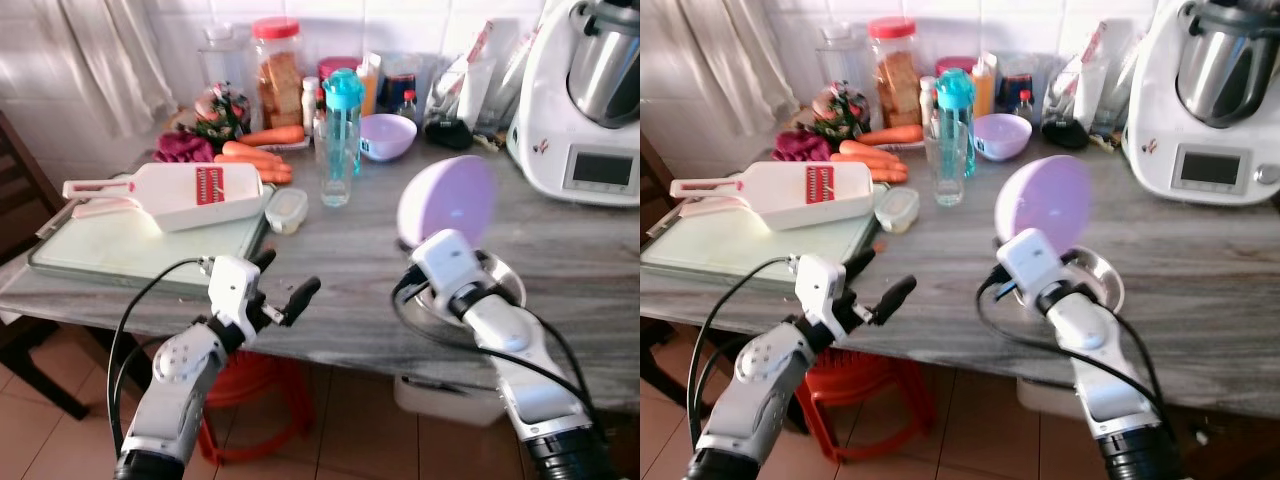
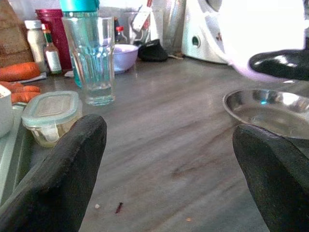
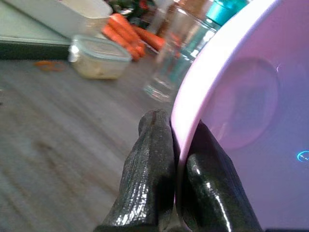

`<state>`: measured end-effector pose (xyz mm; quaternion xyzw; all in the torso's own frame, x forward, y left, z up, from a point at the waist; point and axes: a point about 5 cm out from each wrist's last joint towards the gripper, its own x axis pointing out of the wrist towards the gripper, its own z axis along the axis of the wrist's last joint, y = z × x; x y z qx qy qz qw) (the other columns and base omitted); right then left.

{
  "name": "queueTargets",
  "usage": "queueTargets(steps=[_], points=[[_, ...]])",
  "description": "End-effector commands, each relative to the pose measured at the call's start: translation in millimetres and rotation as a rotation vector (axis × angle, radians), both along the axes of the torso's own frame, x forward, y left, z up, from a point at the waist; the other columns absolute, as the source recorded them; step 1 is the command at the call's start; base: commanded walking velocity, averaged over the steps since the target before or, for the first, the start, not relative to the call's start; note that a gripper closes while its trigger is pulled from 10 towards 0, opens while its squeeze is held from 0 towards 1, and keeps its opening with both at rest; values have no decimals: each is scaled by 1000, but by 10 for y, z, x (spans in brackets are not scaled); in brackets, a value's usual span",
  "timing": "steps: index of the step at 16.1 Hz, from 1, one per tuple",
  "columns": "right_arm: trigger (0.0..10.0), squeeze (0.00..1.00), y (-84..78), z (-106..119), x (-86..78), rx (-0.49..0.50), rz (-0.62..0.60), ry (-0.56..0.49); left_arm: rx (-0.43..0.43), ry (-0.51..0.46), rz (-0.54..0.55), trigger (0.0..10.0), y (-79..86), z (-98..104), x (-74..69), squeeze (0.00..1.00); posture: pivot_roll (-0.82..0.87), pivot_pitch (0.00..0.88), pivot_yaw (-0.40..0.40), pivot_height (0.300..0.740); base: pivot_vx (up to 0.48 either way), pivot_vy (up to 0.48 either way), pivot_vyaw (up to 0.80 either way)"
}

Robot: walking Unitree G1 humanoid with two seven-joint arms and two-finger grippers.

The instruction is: Setting the table

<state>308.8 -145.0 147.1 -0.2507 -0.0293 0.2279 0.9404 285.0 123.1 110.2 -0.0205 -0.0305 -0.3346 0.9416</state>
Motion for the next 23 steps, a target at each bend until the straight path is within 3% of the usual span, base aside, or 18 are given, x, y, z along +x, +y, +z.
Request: queueTargets(steps=[1, 7, 8, 13, 17, 21, 23], points=[[10000, 0, 22, 48, 41, -32, 49, -12, -12, -18, -20, 10000, -15, 54, -19, 0, -47, 22, 32, 740, 0, 0, 0], [10000, 0, 45, 21, 246, -136, 208, 62, 7, -10, -89, 10000, -64, 35, -101, 0, -41, 31, 37, 740, 0, 0, 0], [10000, 0, 83, 3, 257, -188, 291, 73, 11, -12, -94, 10000, -62, 43, -109, 0, -37, 34, 39, 740, 0, 0, 0], [10000, 0, 163, -169, 182, -289, 465, 148, 15, -14, -102, 10000, -62, 58, -143, 0, -18, 51, 38, 740, 0, 0, 0], [10000, 0, 139, -292, 188, -333, 464, 164, 44, 12, -179, 10000, -58, 15, -242, 0, -15, 57, 45, 740, 0, 0, 0], [10000, 0, 84, -334, 185, -327, 453, 174, 64, 19, -184, 10000, -19, 5, -241, 0, -16, 61, 52, 740, 0, 0, 0], [10000, 1000, 103, -359, 168, -307, 460, 184, 65, 23, -194, 10000, -45, -5, -251, 0, -21, 61, 52, 740, 0, 0, 0]])
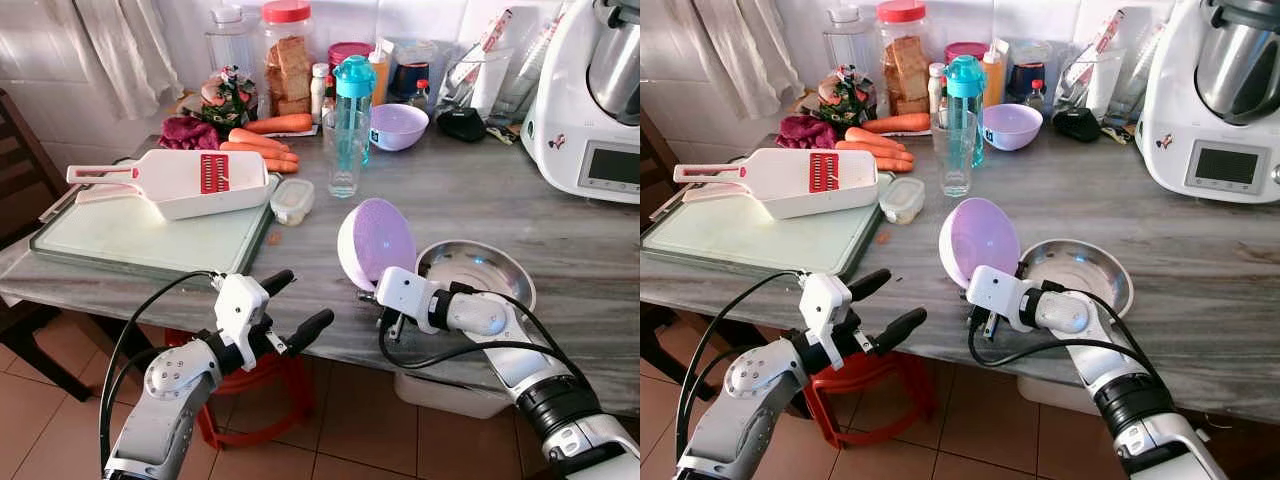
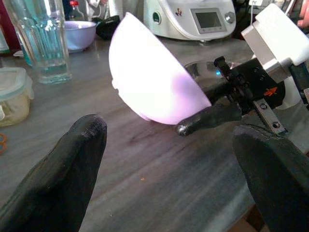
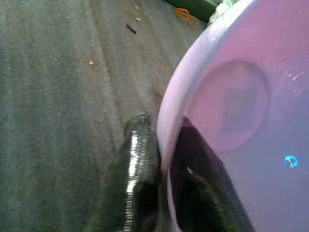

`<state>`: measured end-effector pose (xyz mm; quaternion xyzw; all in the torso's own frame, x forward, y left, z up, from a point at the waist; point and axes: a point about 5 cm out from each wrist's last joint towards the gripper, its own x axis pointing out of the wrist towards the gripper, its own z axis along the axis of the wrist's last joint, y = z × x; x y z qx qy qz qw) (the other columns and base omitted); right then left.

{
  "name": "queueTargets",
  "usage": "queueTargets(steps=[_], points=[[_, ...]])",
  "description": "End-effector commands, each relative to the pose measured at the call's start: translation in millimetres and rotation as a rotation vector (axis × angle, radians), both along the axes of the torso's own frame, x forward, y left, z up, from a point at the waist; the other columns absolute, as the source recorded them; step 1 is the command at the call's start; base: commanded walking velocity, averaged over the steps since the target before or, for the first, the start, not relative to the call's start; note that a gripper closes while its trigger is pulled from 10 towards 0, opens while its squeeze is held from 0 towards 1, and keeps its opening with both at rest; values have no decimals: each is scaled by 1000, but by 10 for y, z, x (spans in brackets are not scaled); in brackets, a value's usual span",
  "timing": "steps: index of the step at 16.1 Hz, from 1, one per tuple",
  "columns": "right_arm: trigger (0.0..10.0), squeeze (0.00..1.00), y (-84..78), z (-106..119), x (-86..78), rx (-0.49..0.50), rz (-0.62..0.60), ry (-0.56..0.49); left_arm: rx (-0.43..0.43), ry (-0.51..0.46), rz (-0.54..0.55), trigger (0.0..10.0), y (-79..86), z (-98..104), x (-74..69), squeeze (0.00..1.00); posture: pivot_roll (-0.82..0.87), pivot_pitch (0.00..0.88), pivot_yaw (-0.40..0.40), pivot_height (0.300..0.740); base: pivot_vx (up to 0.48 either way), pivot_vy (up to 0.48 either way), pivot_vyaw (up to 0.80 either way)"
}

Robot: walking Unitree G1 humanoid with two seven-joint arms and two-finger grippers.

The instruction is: Setting the table

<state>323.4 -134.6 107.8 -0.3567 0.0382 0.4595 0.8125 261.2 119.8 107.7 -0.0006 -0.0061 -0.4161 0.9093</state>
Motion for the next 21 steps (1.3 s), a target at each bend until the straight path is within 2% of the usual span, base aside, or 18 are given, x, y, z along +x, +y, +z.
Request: queueTargets(steps=[1, 10, 21], points=[[10000, 1000, 9, 40, 24, 4, 1, -17, 6, -3, -24, 10000, -26, 18, -19, 0, -23, 62, 50, 740, 0, 0, 0], [10000, 1000, 14, 216, 73, 3, 22, -102, 11, 2, -21, 10000, -51, -6, 14, 0, -31, 45, 47, 740, 0, 0, 0], [10000, 1000, 72, 388, 66, 21, 43, -137, 17, -9, -19, 10000, -81, -5, 57, 0, -32, 25, 50, 740, 0, 0, 0]])
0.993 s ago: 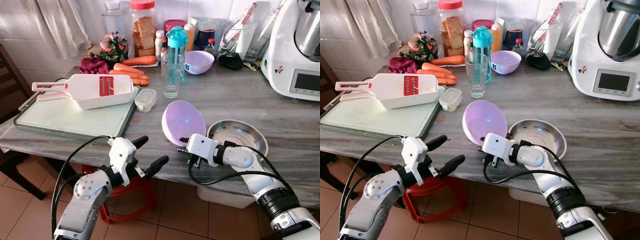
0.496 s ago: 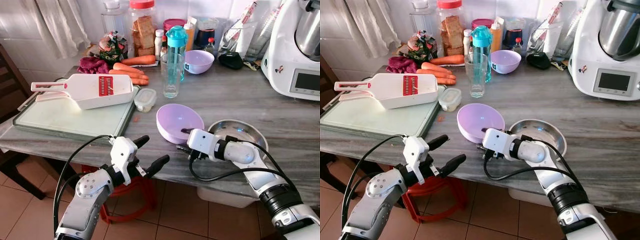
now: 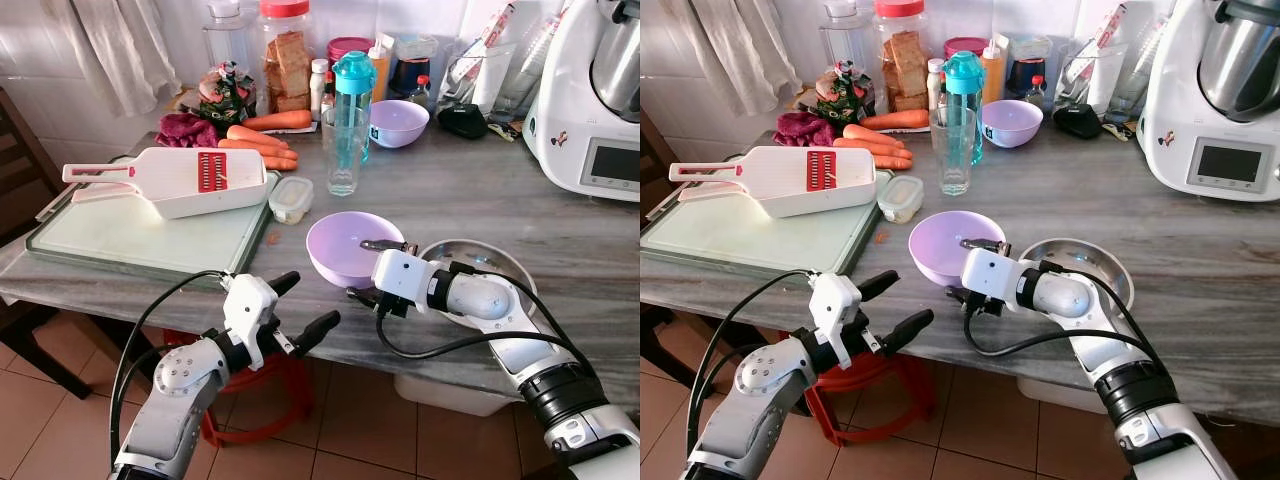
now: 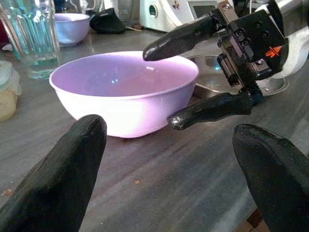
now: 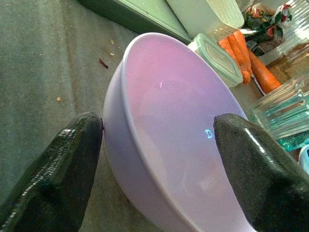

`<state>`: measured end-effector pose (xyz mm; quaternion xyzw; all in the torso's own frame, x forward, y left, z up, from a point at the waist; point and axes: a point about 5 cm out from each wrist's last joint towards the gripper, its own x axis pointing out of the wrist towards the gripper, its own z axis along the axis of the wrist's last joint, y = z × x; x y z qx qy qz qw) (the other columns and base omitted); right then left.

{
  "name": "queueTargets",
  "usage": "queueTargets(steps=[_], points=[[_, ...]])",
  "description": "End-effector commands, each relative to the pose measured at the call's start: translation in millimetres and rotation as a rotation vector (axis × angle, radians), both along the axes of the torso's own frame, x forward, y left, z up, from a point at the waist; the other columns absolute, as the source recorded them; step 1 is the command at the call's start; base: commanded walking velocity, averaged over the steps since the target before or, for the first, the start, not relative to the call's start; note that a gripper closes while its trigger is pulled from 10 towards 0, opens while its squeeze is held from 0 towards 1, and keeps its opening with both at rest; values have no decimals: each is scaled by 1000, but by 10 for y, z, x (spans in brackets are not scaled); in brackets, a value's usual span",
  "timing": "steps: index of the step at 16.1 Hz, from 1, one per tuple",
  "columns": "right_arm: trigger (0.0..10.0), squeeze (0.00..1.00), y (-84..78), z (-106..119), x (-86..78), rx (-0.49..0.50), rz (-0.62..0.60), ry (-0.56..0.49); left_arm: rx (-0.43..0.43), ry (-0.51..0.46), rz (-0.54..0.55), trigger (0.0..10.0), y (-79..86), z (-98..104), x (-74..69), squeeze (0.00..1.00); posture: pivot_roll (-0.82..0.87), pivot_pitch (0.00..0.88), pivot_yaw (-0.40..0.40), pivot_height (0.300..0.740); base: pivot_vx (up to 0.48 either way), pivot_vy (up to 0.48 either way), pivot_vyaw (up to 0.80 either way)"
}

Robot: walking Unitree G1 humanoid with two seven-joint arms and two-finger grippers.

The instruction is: Setting the table

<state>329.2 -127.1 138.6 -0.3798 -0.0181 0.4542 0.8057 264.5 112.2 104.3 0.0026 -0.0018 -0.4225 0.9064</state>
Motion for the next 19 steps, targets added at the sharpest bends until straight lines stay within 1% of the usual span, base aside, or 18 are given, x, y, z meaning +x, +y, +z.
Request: queueTargets(steps=[1, 3, 4, 5, 6, 7, 8, 9, 11, 13, 15, 16, 18, 19], points=[[10000, 1000, -1, 88, 8, 15, 2, -25, 7, -15, -6, 10000, -6, 30, 25, 0, -32, 25, 50, 740, 0, 0, 0], [10000, 1000, 16, 202, 39, 90, -51, -78, 5, -17, -4, 10000, -15, 36, 26, 0, -33, 25, 46, 740, 0, 0, 0], [10000, 1000, 25, 242, 37, 94, -60, -114, 3, -18, -3, 10000, -18, 38, 27, 0, -33, 25, 46, 740, 0, 0, 0], [10000, 1000, 29, 281, 28, 128, -89, -144, 2, -19, -3, 10000, -23, 38, 26, 0, -34, 24, 43, 740, 0, 0, 0], [10000, 1000, -1, 324, 23, 187, -155, -165, 2, -20, -3, 10000, -30, 40, 23, 0, -32, 23, 41, 740, 0, 0, 0], [10000, 1000, -67, 347, 16, 244, -238, -161, -11, -15, -17, 10000, -39, 42, 16, 0, -33, 24, 41, 740, 0, 0, 0], [10000, 1000, -98, 354, -3, 262, -263, -163, -11, -14, -18, 10000, -37, 41, 15, 0, -33, 24, 41, 740, 0, 0, 0], [10000, 1000, -98, 354, -3, 262, -263, -163, -11, -14, -18, 10000, -37, 41, 15, 0, -33, 24, 41, 740, 0, 0, 0], [10000, 1000, -206, 366, -100, 296, -353, -191, -8, -10, -23, 10000, -29, 29, 13, 0, -50, 28, 48, 740, 0, 0, 0], [10000, 1000, -288, 372, -181, 311, -417, -199, -10, -14, -27, 10000, -39, 35, 26, 0, -57, 29, 48, 740, 0, 0, 0], [10000, 1000, -305, 389, -196, 324, -437, -201, -12, -15, -29, 10000, -47, 36, 28, 0, -65, 29, 47, 740, 0, 0, 0], [10000, 1000, -310, 416, -214, 350, -458, -192, -13, -15, -30, 10000, -58, 30, 28, 0, -65, 28, 45, 740, 0, 0, 0], [10000, 1000, -332, 398, -238, 321, -480, -182, -12, -17, -29, 10000, -67, 27, 24, 0, -62, 27, 41, 740, 0, 0, 0], [10000, 1000, -374, 368, -257, 306, -514, -168, -9, -19, -28, 10000, -63, 26, 24, 0, -58, 26, 36, 740, 0, 0, 0]])
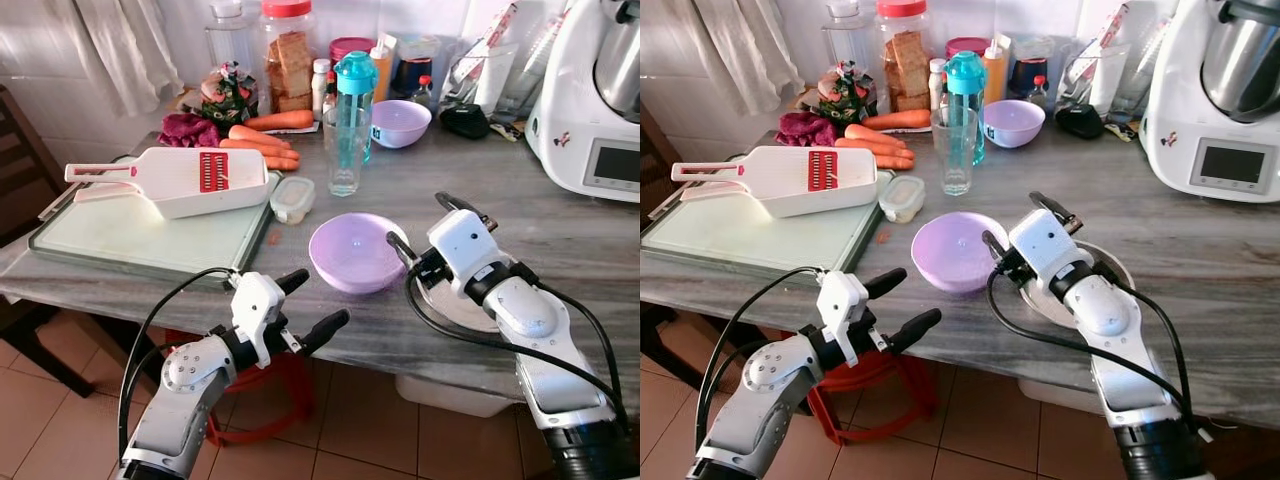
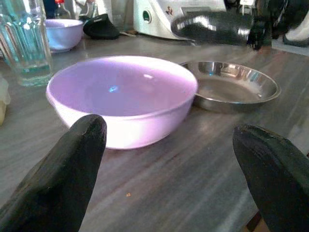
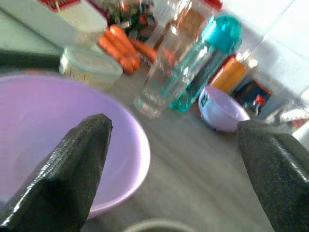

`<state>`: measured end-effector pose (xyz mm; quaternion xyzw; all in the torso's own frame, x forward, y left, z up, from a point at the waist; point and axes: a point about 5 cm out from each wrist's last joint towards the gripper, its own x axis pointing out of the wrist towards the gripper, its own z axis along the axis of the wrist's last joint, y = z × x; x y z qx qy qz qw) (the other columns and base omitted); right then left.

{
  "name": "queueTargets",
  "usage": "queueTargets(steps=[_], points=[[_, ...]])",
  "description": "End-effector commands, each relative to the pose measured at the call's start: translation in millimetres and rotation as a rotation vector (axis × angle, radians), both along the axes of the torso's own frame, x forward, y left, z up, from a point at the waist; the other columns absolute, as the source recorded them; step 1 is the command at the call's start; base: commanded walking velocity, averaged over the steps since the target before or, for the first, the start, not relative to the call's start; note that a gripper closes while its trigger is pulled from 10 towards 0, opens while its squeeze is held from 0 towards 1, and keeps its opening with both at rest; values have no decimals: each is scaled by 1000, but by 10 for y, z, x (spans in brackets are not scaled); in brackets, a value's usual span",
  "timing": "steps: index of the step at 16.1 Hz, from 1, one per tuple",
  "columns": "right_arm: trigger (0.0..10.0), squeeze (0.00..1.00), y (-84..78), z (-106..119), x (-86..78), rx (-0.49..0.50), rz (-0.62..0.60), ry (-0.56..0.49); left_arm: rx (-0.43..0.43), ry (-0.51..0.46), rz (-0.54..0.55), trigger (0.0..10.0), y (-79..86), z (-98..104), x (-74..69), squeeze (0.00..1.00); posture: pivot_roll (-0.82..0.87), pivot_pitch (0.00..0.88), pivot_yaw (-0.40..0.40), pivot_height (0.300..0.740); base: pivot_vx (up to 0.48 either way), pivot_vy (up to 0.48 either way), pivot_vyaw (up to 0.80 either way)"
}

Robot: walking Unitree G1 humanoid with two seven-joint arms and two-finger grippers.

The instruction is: Setting the table

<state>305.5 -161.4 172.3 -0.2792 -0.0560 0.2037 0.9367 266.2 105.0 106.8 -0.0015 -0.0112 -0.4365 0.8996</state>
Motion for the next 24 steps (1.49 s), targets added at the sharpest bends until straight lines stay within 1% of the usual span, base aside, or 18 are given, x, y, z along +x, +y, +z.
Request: queueTargets(steps=[1, 3, 5, 6, 8, 10, 11, 13, 15, 16, 18, 19, 20, 22, 24], points=[[10000, 1000, -89, 10, -32, -13, -59, 8, 7, -5, 4, 10000, 31, 2, 5, 0, -56, 27, 33, 740, 0, 0, 0], [10000, 1000, -262, -18, -85, -20, -172, 27, -8, 0, 0, 10000, 106, 21, -6, 0, -59, 28, 31, 740, 0, 0, 0], [10000, 1000, -450, -68, -152, 5, -295, 72, -12, 5, -6, 10000, 163, 36, -8, 0, -62, 28, 33, 740, 0, 0, 0], [10000, 1000, -481, -80, -167, 13, -318, 88, -9, 7, -8, 10000, 173, 35, -7, 0, -62, 28, 33, 740, 0, 0, 0], [10000, 1000, -570, -136, -224, 57, -369, 164, 10, 26, -35, 10000, 222, 19, 0, 0, -67, 29, 39, 740, 0, 0, 0], [10000, 1000, -590, -198, -252, 81, -392, 229, 34, 42, -46, 10000, 260, -9, 6, 0, -66, 28, 40, 740, 0, 0, 0], [10000, 1000, -587, -273, -260, 80, -402, 282, 32, 47, -60, 10000, 234, -14, 3, 0, -66, 29, 40, 740, 0, 0, 0], [10000, 1000, -594, -311, -265, 86, -427, 312, 33, 50, -86, 10000, 190, -17, -21, 0, -66, 29, 40, 740, 0, 0, 0], [10000, 1000, -589, -427, -271, 119, -412, 379, 44, 52, -106, 10000, 159, -39, -68, 0, -66, 29, 40, 740, 0, 0, 0], [10000, 1000, -588, -438, -271, 125, -410, 386, 44, 54, -107, 10000, 158, -40, -70, 0, -66, 29, 40, 740, 0, 0, 0], [10000, 1000, -550, -505, -232, 188, -386, 427, 46, 65, -116, 10000, 158, -46, -79, 0, -56, 29, 39, 740, 0, 0, 0], [10000, 1000, -544, -526, -219, 197, -387, 438, 47, 67, -119, 10000, 159, -48, -80, 0, -56, 29, 39, 740, 0, 0, 0], [10000, 549, -533, -548, -209, 206, -384, 452, 53, 64, -117, 10000, 162, -48, -78, 0, -56, 29, 39, 740, 0, 0, 0], [10000, 0, -501, -591, -184, 229, -379, 467, 59, 62, -115, 10000, 181, -54, -73, 0, -46, 28, 42, 740, 0, 0, 0], [10000, 0, -480, -631, -178, 246, -371, 484, 64, 64, -115, 10000, 194, -67, -65, 0, -46, 28, 42, 740, 0, 0, 0]])
